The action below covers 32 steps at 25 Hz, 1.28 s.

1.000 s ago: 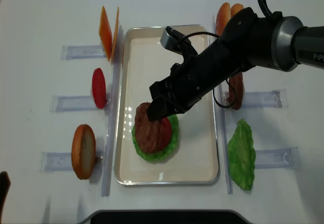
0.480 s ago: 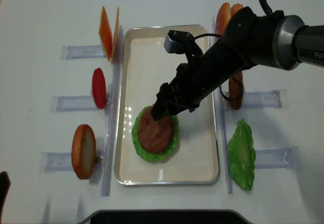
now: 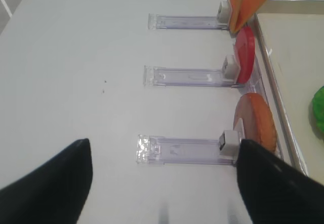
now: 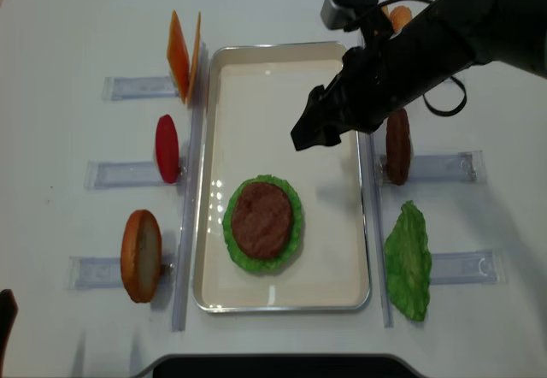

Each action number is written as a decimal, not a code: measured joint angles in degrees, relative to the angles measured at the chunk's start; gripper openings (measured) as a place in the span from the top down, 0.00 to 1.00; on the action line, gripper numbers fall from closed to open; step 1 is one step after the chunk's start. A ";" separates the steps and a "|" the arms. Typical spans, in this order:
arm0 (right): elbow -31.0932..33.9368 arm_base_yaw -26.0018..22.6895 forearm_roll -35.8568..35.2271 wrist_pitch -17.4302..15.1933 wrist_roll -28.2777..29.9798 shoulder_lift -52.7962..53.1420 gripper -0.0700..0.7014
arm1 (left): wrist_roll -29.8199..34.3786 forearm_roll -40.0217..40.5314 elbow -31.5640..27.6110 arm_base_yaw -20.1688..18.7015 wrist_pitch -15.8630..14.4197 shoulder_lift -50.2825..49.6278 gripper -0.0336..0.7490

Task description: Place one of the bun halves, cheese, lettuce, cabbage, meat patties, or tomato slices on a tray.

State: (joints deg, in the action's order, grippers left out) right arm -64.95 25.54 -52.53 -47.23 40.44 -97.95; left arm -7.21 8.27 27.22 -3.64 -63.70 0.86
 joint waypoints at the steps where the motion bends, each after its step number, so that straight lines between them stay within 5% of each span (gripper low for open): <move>1: 0.00 -0.92 0.56 -0.20 -0.51 1.13 0.22 | 0.00 0.00 0.00 0.00 0.00 0.00 0.07; 7: 0.00 -8.28 9.90 -2.83 -7.75 8.23 0.22 | 0.00 0.00 0.00 0.00 0.00 0.00 0.07; 19: 0.00 -28.64 37.93 -13.67 -30.04 11.07 0.22 | 0.00 0.00 0.00 0.00 0.00 0.00 0.07; 24: 0.00 -30.55 48.53 -17.20 -39.49 11.21 0.22 | 0.00 0.00 0.00 0.00 0.00 0.00 0.07; 32: 7.26 -30.67 48.83 -17.59 -41.64 22.09 0.22 | 0.00 0.02 0.00 0.00 0.00 0.00 0.07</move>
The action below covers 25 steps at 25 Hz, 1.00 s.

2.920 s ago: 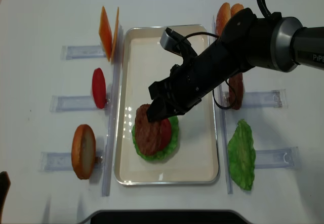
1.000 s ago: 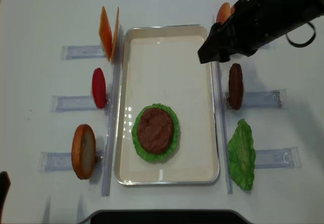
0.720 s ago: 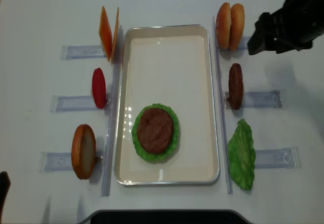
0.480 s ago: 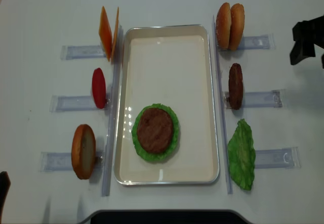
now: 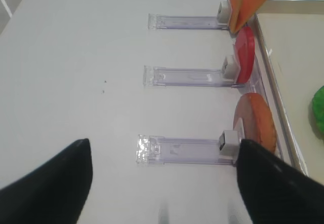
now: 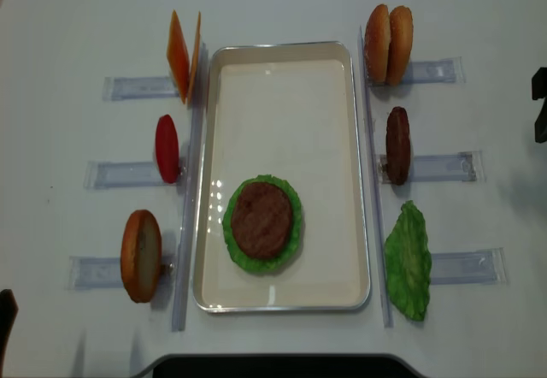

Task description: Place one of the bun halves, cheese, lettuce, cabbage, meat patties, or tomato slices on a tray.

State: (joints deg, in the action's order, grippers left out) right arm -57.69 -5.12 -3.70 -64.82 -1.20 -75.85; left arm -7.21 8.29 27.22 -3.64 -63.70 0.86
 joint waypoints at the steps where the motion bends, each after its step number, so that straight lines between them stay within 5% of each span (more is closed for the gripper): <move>1: 1.65 0.00 -0.25 0.00 0.00 2.45 0.22 | 0.00 0.00 0.00 0.00 0.00 0.00 0.07; 17: 25.51 0.00 0.48 3.06 -1.05 56.26 0.22 | 0.00 0.00 0.00 0.00 0.00 0.00 0.07; 25: 27.39 0.00 1.34 2.44 -1.16 71.22 0.22 | 0.00 0.04 0.00 0.00 0.00 0.00 0.07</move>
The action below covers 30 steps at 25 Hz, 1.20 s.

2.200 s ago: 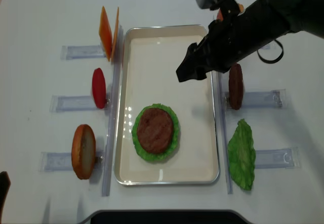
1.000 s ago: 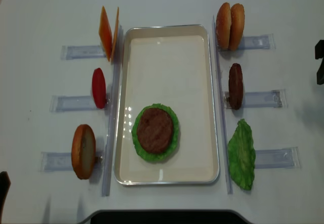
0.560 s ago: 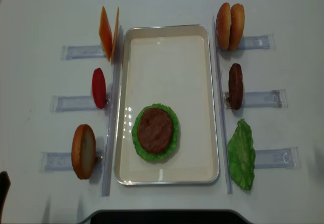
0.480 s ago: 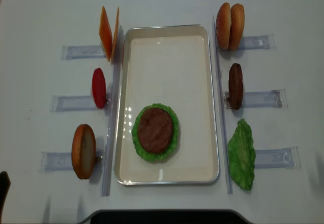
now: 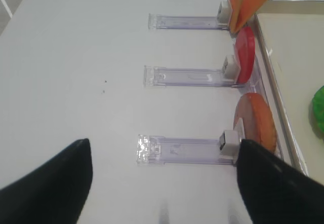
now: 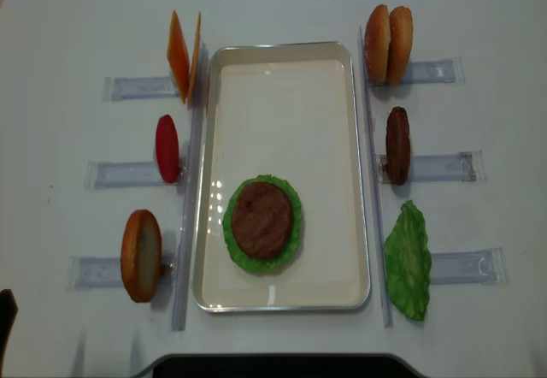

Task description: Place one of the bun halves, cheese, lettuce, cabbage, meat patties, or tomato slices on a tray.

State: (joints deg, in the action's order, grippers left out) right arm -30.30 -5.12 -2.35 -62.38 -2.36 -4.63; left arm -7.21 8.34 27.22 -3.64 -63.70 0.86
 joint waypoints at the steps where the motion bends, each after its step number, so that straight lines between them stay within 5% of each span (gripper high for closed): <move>1: 0.11 0.00 0.00 -0.33 0.00 1.23 0.22 | 0.00 0.00 0.00 0.00 0.00 0.00 0.07; 30: 1.28 0.00 0.67 -2.34 -0.07 5.11 0.22 | 0.00 0.00 0.00 0.00 0.00 0.00 0.07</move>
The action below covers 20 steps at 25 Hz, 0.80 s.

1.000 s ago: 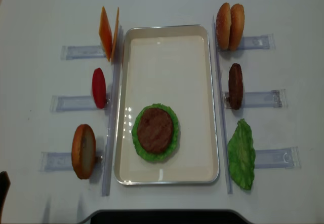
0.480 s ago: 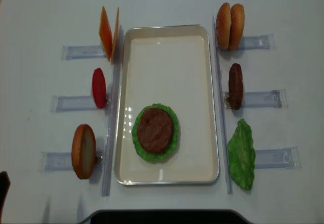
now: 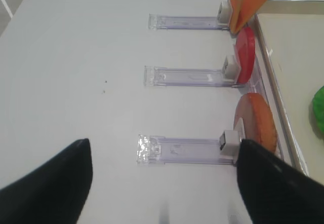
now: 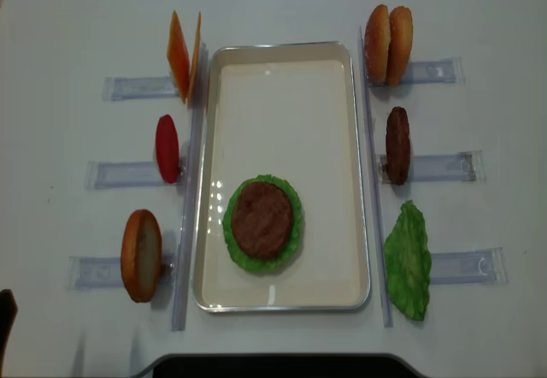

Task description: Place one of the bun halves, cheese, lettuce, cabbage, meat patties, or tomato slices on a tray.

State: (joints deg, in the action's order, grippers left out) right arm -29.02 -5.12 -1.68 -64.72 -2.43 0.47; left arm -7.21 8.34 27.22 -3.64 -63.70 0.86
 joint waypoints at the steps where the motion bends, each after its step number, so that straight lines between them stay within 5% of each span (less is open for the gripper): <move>1: 0.00 0.00 0.00 0.00 0.00 0.00 0.22 | 0.00 0.00 0.00 0.00 0.00 0.00 0.07; 20: 0.00 0.00 0.00 -0.05 0.06 0.00 0.22 | 0.00 0.00 0.00 0.00 0.00 0.00 0.07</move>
State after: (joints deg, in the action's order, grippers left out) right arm -29.02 -5.12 -1.68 -64.77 -2.37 0.47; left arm -7.21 8.34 27.22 -3.64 -63.70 0.86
